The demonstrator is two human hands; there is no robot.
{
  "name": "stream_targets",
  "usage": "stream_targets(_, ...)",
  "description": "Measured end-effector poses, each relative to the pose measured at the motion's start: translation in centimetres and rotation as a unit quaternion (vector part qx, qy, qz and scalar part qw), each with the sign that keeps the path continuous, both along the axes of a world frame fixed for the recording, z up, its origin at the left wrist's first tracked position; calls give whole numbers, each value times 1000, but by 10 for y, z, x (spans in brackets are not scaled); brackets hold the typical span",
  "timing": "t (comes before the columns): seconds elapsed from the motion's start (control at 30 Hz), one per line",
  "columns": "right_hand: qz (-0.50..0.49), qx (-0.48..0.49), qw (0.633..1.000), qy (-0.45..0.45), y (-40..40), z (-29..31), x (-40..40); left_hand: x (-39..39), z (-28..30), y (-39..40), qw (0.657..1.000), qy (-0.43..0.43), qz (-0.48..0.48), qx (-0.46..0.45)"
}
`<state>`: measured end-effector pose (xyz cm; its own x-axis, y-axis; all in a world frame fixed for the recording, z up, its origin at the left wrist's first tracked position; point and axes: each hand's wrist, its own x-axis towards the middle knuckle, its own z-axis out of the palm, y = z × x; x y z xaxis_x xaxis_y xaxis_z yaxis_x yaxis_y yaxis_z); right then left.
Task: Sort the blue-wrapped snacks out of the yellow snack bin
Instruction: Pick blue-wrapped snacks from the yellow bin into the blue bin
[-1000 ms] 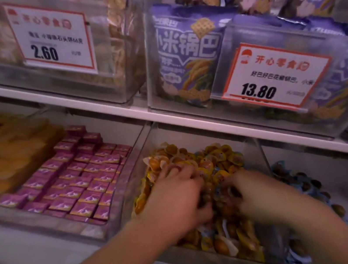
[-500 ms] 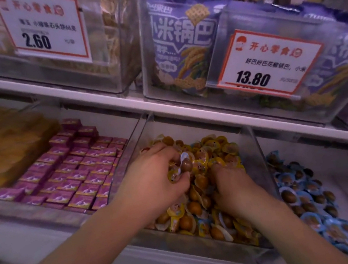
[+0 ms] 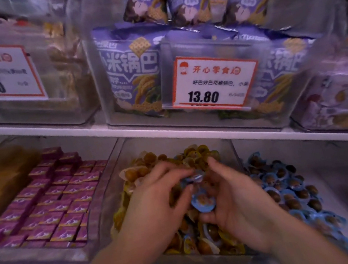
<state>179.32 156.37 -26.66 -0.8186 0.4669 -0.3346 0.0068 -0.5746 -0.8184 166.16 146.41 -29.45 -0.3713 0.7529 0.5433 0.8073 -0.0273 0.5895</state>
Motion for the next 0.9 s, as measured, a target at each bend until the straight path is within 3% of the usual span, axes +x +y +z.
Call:
stream_targets(0.07,-23,79,997,-5,1,1,9,11,2,4,997,26,-66,11)
stream_targets(0.17,-115,187,975,-16,15,4,32,22,7,10,985,-80,-146,48)
stream_targets(0.27,-161,272,948,-40,42,10,65,24,3,19,984,-137,-107,41)
stream_targets(0.4,-223,366,888,-167,90,2,115,26,-13,34,986,-1,-115,-119)
stream_targets(0.5,-216,406,850,-259,124,-12,155,33,-27,47,947,120,-165,-247)
stream_targets(0.6,-214,439,815,-313,141,-20,181,32,-39,60,922,166,-171,-305)
stream_targets(0.73,-295,444,814,-230,142,-14,172,24,-49,69,918,234,-156,-280)
stream_targets(0.9,-246,521,803,-154,107,-15,128,1,-40,72,944,166,-145,-247)
